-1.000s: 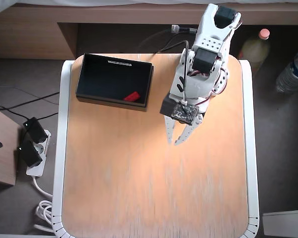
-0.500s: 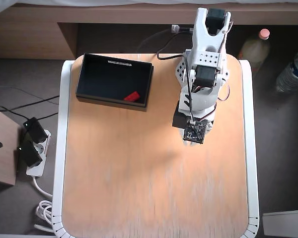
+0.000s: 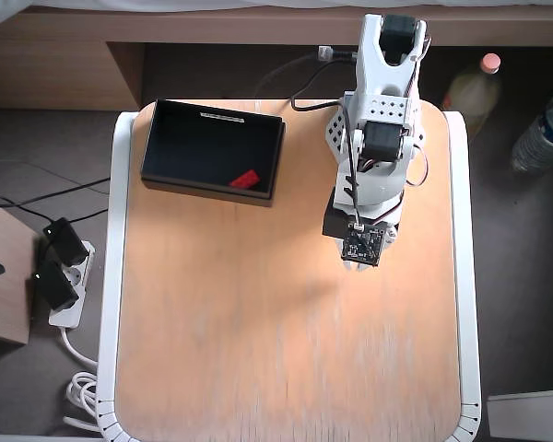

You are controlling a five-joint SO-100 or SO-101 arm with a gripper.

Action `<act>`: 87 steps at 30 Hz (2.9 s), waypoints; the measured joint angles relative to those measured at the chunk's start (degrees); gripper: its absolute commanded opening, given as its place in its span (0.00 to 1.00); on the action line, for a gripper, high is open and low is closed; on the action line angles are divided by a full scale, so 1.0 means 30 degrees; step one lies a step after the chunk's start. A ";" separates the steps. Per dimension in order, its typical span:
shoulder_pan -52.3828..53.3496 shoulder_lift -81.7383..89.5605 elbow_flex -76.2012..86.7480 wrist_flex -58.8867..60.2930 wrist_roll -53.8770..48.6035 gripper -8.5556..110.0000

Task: Grasp a lego block and put it in the bin.

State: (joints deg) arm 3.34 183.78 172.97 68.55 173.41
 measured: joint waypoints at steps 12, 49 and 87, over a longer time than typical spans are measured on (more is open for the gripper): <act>-0.0352 0.0000 0.0000 0.2344 -0.1348 0.07; -0.0352 0.0000 0.0000 0.2344 -0.1523 0.07; -0.0352 0.0000 0.0000 0.2344 -0.1523 0.07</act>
State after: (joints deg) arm 2.29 183.78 172.97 75.59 168.84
